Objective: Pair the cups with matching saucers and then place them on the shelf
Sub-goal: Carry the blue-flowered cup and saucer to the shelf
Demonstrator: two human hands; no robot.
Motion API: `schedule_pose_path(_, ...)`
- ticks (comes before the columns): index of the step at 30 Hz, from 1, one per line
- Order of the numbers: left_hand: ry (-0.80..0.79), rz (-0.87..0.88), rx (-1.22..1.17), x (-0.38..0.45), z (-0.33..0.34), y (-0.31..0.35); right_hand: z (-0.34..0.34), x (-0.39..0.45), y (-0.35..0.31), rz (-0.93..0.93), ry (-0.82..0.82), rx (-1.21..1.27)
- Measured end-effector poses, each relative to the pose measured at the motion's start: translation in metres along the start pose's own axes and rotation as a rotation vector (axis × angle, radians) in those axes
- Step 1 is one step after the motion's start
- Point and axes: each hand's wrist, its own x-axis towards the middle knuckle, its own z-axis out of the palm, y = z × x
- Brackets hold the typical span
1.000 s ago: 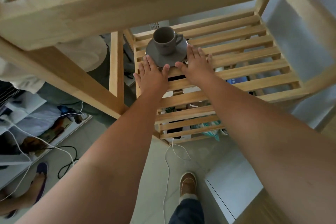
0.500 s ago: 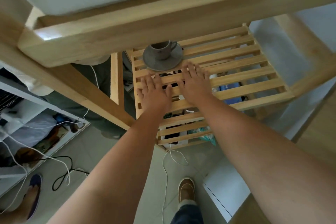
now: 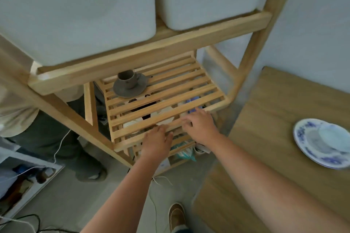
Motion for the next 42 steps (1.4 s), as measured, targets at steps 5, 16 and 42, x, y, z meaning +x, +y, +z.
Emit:
schedule_pose_path(5, -0.045, 0.184, -0.270, -0.029, 0.001, 0.083, -0.031, -0.078, 0.041, 0.222, 0.281, 0.538)
schedule_pose_path(16, -0.476, 0.115, -0.877, -0.080, 0.079, 0.221, -0.051, -0.232, 0.146, 0.658, 0.832, 1.402)
schedule_pose_path(42, -0.622, 0.111, -0.920, -0.109, 0.133, 0.324, -0.085, -0.288, 0.225, 0.803, 0.931, 1.124)
